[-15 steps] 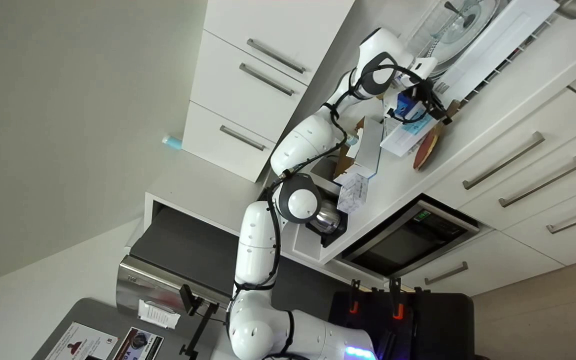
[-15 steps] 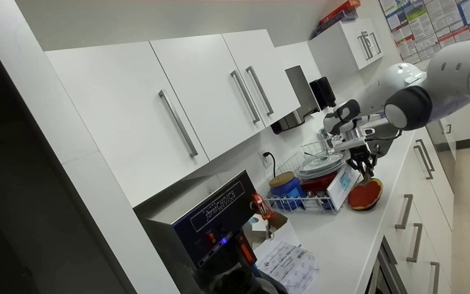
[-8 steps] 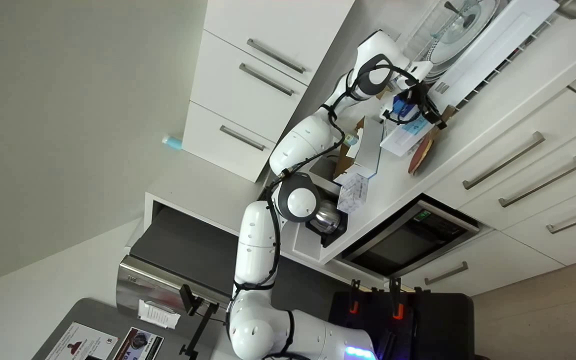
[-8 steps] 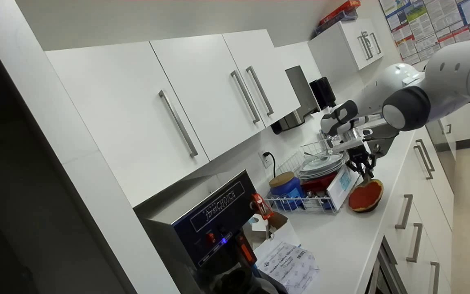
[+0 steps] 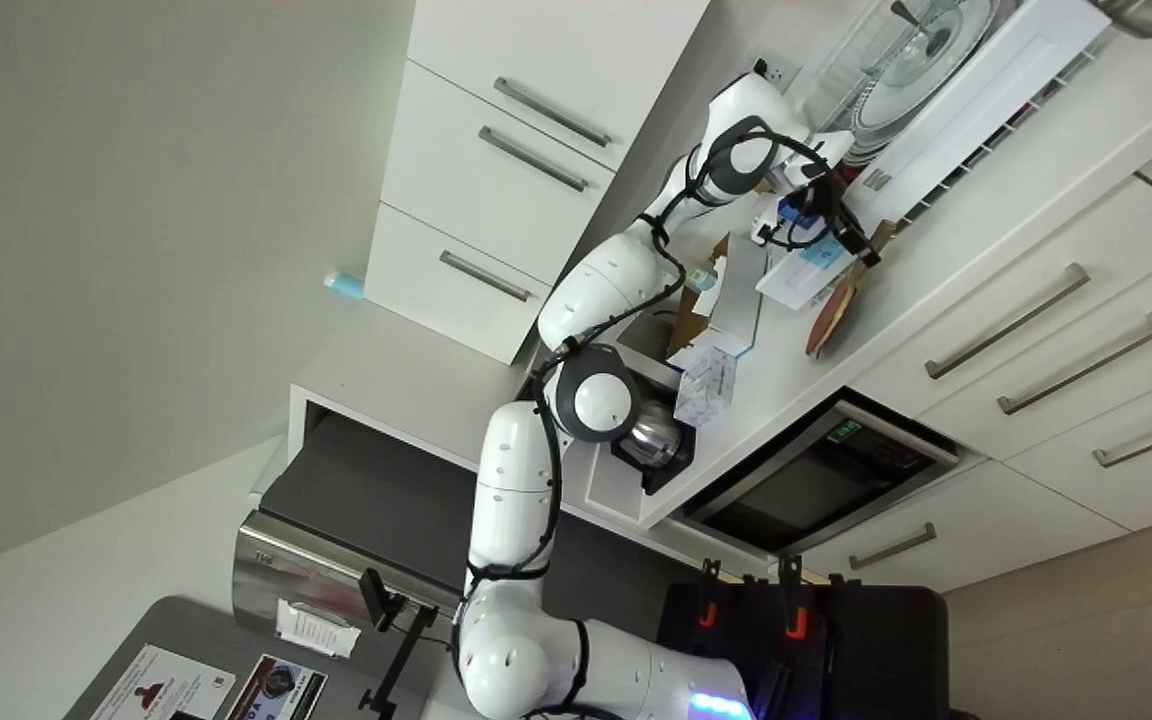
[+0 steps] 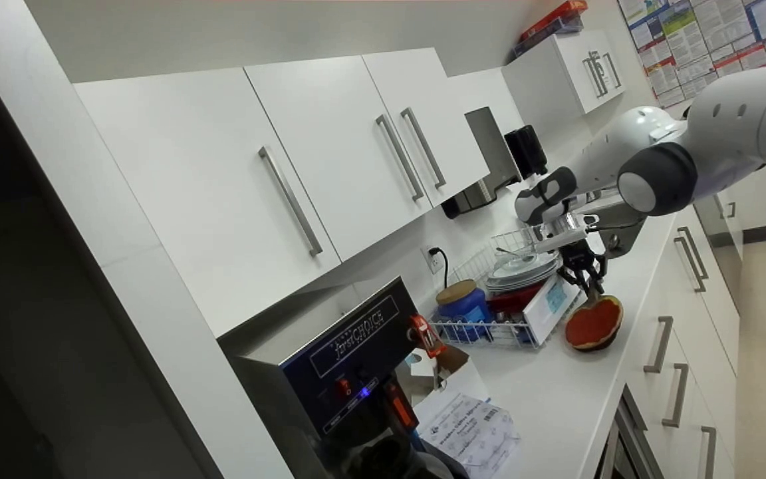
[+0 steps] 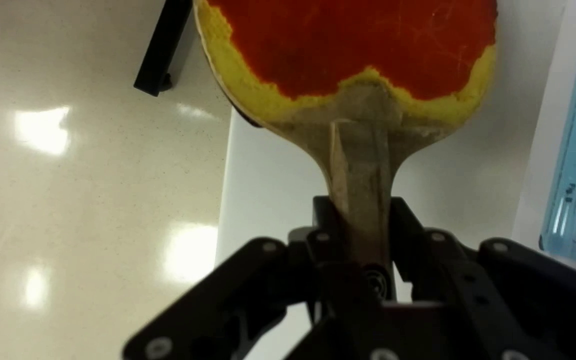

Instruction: Move the paddle to the left

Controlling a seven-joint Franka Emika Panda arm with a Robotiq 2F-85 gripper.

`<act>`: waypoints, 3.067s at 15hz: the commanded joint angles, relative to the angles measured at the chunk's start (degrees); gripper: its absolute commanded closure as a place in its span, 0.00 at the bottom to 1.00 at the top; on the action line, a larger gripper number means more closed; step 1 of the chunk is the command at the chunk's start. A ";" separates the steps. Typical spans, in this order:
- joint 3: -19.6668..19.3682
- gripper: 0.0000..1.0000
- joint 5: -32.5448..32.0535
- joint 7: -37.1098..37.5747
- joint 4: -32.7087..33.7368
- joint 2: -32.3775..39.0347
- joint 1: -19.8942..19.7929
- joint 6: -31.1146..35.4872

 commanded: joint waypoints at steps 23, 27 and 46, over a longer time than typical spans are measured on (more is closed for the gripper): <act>0.26 0.70 0.82 15.49 -13.19 -7.60 2.21 7.70; 0.48 0.92 1.20 15.89 -14.71 -8.49 2.14 8.57; 1.62 0.92 8.04 10.04 -51.36 -27.09 12.51 24.93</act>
